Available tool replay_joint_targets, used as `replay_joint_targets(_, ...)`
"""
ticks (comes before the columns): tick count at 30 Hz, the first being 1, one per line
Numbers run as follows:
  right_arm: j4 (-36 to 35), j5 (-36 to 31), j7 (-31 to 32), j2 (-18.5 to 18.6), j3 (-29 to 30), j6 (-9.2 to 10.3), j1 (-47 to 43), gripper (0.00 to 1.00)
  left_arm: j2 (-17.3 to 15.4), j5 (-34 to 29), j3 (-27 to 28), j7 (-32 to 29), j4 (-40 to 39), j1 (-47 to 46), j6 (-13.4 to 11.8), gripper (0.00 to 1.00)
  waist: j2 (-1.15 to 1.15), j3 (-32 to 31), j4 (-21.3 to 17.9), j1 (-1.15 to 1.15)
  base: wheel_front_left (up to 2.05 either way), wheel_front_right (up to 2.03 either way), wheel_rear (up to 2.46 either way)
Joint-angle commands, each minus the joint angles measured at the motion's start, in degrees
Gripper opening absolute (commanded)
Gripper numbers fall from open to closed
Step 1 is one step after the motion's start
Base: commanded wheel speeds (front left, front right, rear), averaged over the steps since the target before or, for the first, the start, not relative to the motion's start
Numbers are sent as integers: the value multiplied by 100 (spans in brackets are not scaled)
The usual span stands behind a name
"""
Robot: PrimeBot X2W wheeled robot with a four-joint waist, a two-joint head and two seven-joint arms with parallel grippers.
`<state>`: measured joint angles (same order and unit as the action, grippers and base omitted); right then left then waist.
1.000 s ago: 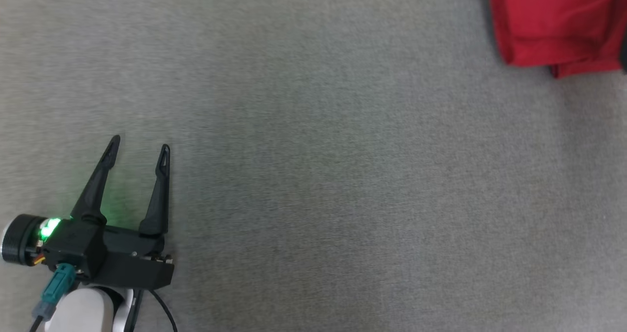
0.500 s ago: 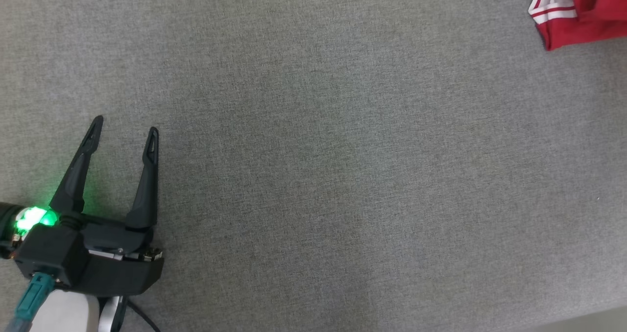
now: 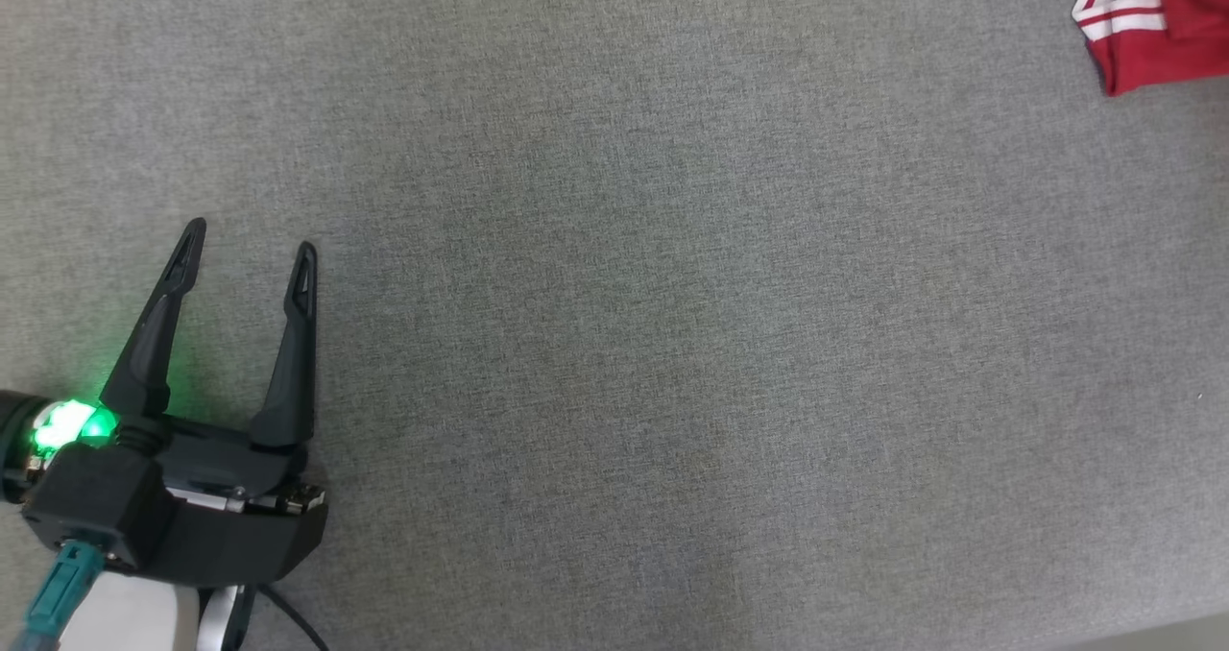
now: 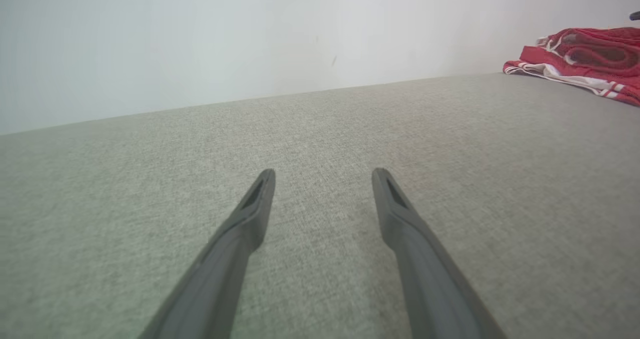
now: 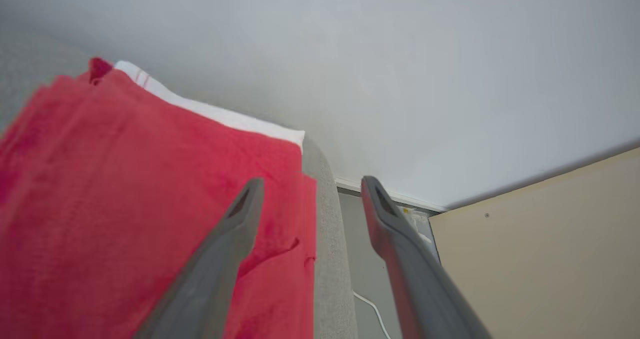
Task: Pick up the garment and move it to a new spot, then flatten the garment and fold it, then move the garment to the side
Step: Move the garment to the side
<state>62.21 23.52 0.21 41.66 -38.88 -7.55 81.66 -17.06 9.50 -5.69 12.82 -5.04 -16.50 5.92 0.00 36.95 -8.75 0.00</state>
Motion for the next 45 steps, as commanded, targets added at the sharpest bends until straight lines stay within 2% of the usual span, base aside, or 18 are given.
replay_joint_targets(1,39,15,-170,-29,106,17,122,100,4,30,9,-12,195,59,-48,100,0,-49,17,0,0,0,0)
replay_joint_targets(9,89,245,-1036,-426,352,17,-101,100,179,187,16,154,538,273,-103,100,0,-646,57,0,0,0,0)
replay_joint_targets(20,-818,637,-1527,-941,560,17,-1236,100,408,382,228,234,856,934,-211,100,0,-1979,118,0,0,0,0)
replay_joint_targets(25,-1699,621,-1539,-1160,1258,17,-2250,100,526,412,363,236,765,1268,-246,100,0,-2435,186,0,0,0,0)
replay_joint_targets(32,-2888,162,-1533,-1604,2267,17,-3871,100,696,390,463,237,781,1507,-195,100,0,-2761,286,0,0,0,0)
replay_joint_targets(34,-3049,83,-1533,-1675,2379,17,-4094,100,717,373,473,238,790,1532,-205,100,0,-2802,302,0,0,0,0)
replay_joint_targets(45,-4691,-447,-1195,-2567,3245,17,-6203,100,903,277,534,237,914,1647,-97,100,0,-3150,459,0,0,0,0)
